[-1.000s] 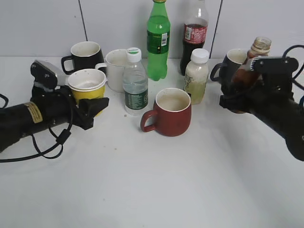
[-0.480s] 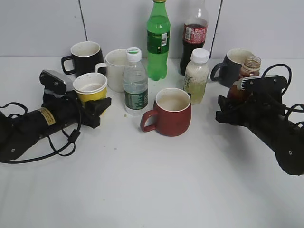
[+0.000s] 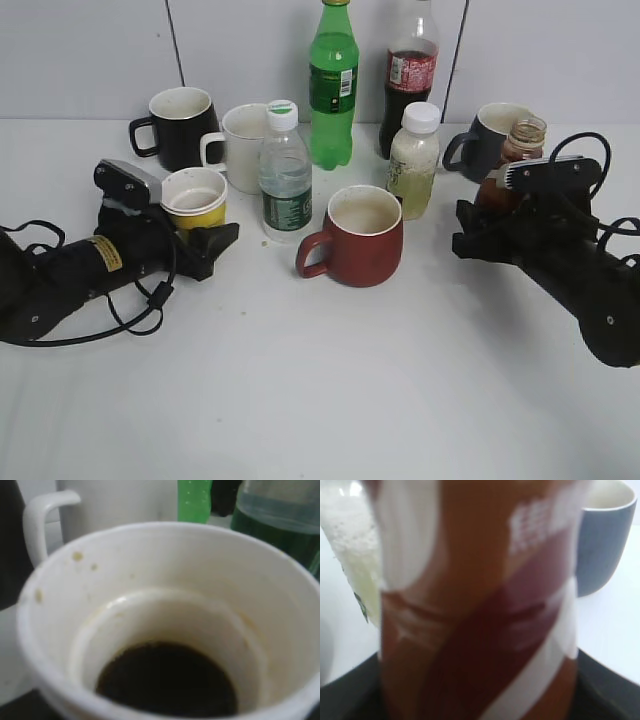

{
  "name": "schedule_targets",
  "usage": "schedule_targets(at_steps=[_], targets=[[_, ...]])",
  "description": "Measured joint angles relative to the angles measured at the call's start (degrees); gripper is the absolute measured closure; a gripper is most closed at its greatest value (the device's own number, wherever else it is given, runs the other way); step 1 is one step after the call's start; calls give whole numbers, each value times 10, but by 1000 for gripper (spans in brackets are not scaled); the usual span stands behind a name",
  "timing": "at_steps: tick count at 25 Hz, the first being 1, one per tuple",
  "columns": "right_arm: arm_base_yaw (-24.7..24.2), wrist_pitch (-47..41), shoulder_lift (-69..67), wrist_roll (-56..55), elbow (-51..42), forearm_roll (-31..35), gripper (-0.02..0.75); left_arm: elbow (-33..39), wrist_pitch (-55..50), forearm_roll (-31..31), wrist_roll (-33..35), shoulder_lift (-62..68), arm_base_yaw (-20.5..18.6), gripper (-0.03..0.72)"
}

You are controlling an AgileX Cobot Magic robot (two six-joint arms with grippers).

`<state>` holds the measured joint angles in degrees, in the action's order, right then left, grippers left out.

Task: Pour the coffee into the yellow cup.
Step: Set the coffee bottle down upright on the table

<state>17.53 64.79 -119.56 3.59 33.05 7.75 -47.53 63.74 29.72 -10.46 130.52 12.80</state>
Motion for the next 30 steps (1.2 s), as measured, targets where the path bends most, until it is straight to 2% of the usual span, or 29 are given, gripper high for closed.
schedule_targets(at_steps=[1, 3, 6, 16, 22, 26, 30], targets=[[0, 0, 0, 0, 1, -1, 237, 0, -5, 0, 0, 0, 0, 140], [0, -2, -1, 0, 9, -1, 237, 0, -13, -1, 0, 1, 0, 77], [0, -2, -7, 1, 22, -3, 237, 4, -15, -1, 0, 1, 0, 51], [0, -4, -44, 1, 37, -36, 235, 55, -7, -19, 0, -19, 0, 45], [0, -5, -44, 1, 43, -19, 107, 67, -42, -30, 1, -41, 0, 45], [0, -17, -44, 1, 43, -8, 97, 84, -96, -32, 1, -74, 0, 59], [0, -93, -25, 1, 43, -7, 97, 128, -121, -36, 1, -124, 0, 81]])
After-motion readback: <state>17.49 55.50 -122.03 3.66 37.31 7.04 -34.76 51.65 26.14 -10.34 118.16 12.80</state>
